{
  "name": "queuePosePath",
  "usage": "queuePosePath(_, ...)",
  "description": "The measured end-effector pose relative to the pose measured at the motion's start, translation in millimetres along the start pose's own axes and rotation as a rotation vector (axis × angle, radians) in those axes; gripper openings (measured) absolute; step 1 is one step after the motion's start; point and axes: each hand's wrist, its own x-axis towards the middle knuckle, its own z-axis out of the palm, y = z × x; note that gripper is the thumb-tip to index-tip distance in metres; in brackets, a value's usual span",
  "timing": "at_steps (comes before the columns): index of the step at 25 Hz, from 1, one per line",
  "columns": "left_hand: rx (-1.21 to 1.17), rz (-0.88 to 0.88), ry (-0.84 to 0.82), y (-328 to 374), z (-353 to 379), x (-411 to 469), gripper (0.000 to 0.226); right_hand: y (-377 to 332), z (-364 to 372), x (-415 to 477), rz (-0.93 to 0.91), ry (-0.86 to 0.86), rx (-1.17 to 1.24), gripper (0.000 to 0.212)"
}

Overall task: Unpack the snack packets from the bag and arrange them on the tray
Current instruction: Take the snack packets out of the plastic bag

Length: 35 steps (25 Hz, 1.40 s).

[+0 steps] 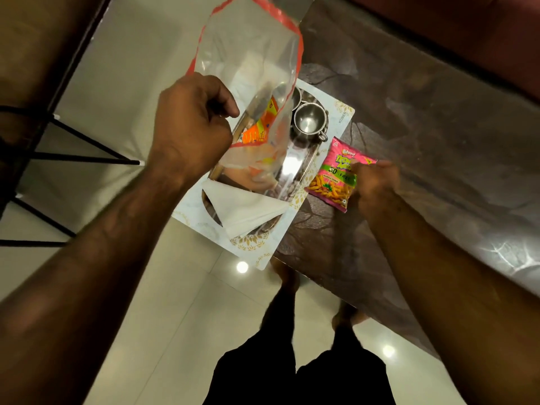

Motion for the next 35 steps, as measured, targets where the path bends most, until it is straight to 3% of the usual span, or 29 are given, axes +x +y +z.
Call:
queuePosePath(2,0.022,0.032,-0.005,2,-4,-3,0.034,-26,-15,-15,-0.192,0.120,-0.039,0.039)
queuePosePath(5,0.053,0.088,-0.054,4,-8,-8,0.032,-91,-26,-63,-0.636,0.136,-0.122,0.035)
queuePosePath(8,0.078,0.120,-0.094,5,-11,-12,0.037,-157,-18,-133,-0.998,-0.050,-0.159,0.027)
queuePosePath(12,-0.029,0.102,-0.099,14,-5,-20,0.055,-197,13,-208,-1.240,-0.284,-0.338,0.028)
queuePosePath(16,-0.163,0.070,-0.069,15,-10,-22,0.057,-192,45,-244,-1.192,-0.416,-0.713,0.025)
queuePosePath(20,-0.232,-0.014,-0.100,7,-15,-21,0.062,-181,74,-236,-1.143,-0.373,-1.108,0.020)
queuePosePath(24,-0.297,-0.078,-0.164,3,-22,-22,0.086,-175,95,-215,-1.133,-0.346,-1.496,0.007)
queuePosePath(29,-0.253,-0.107,-0.172,-7,-25,-22,0.096,-144,131,-176,-0.966,-0.516,-1.862,0.041)
queuePosePath(35,-0.232,-0.056,-0.174,-17,-28,-25,0.095,-110,163,-139,-0.939,-0.377,-2.175,0.063)
